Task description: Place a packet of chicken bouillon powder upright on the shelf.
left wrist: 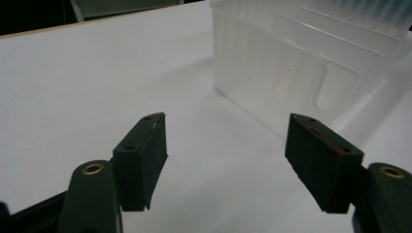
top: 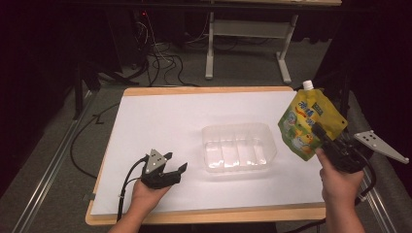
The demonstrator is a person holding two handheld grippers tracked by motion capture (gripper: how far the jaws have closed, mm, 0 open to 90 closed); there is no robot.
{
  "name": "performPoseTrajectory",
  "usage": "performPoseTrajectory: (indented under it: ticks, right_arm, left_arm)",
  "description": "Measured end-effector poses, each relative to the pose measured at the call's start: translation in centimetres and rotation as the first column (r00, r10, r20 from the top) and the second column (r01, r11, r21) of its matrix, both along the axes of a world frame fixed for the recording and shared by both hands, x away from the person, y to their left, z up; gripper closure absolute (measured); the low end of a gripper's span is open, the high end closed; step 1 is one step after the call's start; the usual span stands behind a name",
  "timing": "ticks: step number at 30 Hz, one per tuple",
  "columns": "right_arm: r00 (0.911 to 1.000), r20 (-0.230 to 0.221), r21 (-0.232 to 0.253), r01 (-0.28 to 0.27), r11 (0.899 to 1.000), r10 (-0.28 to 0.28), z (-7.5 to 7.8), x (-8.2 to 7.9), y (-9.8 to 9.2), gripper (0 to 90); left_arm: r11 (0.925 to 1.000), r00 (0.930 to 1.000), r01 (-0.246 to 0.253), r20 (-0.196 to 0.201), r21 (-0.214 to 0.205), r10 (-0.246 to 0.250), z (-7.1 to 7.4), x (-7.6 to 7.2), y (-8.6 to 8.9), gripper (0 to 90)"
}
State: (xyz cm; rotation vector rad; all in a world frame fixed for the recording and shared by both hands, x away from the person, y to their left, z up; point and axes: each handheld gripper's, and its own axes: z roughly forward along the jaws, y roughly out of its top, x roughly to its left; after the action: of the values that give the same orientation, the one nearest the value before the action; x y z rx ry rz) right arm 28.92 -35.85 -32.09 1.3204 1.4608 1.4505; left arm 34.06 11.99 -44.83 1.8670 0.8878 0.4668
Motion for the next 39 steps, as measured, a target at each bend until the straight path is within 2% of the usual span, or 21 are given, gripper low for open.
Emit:
performPoseTrajectory:
  ticks: [5, 6, 8, 9, 14, 15, 19, 20, 29, 32, 39]
  right_arm:
    - [0.9998, 0.002, 0.002, -0.022, 1.000, 0.022, 0.1, 0.8, 1.7, 89.3]
    - [0.9993, -0.005, 0.007, -0.037, 0.999, 0.037, 0.0, 1.3, 2.7, 89.3]
    - [0.9991, -0.006, 0.009, -0.042, 0.999, 0.042, -0.1, 1.5, 3.2, 89.3]
    - [0.9981, -0.005, 0.005, -0.062, 0.998, 0.062, -0.1, 1.8, 4.3, 89.5]
    - [0.9967, -0.008, 0.000, -0.080, 0.997, 0.080, -0.3, 2.4, 6.1, 89.6]
    - [0.9955, -0.013, 0.011, -0.094, 0.996, 0.094, -0.5, 2.8, 7.1, 89.6]
    - [0.9934, -0.021, 0.007, -0.113, 0.994, 0.113, -0.8, 3.3, 8.5, 89.6]
    - [0.9925, -0.024, 0.006, -0.120, 0.993, 0.120, -1.0, 3.7, 9.4, 89.6]
    - [0.9897, -0.052, 0.012, -0.133, 0.991, 0.133, -2.4, 4.8, 12.2, 89.6]
    - [0.9899, -0.055, 0.036, -0.128, 0.991, 0.130, -2.9, 5.1, 12.9, 89.6]
    - [0.9910, -0.053, 0.056, -0.120, 0.991, 0.123, -3.9, 5.4, 14.2, 89.6]
  left_arm:
    - [1.0000, 1.0000, 0.002, 0.002, -0.009, -0.002, 0.1, 0.0, -0.3, 32.2]
    - [0.9999, 1.0000, 0.003, 0.004, -0.012, -0.003, 0.1, -0.1, -0.4, 32.3]
    - [0.9999, 1.0000, 0.007, 0.006, -0.014, -0.007, 0.1, -0.2, -0.5, 32.3]
    - [0.9998, 0.9998, 0.015, 0.012, -0.013, -0.015, 0.2, -0.3, -0.7, 32.4]
    - [0.9993, 0.9995, 0.025, 0.022, -0.027, -0.024, 0.5, -0.5, -1.2, 32.4]
    - [0.9992, 0.9994, 0.028, 0.023, -0.029, -0.027, 0.5, -0.6, -1.3, 32.4]
    - [0.9987, 0.9986, 0.038, 0.039, -0.033, -0.037, 0.7, -0.7, -1.8, 32.5]
    - [0.9985, 0.9983, 0.045, 0.038, -0.031, -0.044, 0.6, -0.7, -2.1, 32.5]
    - [0.9982, 0.9975, 0.058, 0.041, -0.013, -0.057, 0.4, -0.7, -2.4, 32.9]
    - [0.9982, 0.9973, 0.060, 0.044, -0.007, -0.060, 0.4, -0.7, -2.4, 33.1]
    - [0.9976, 0.9967, 0.069, 0.042, 0.001, -0.069, 0.2, -0.8, -2.7, 33.1]
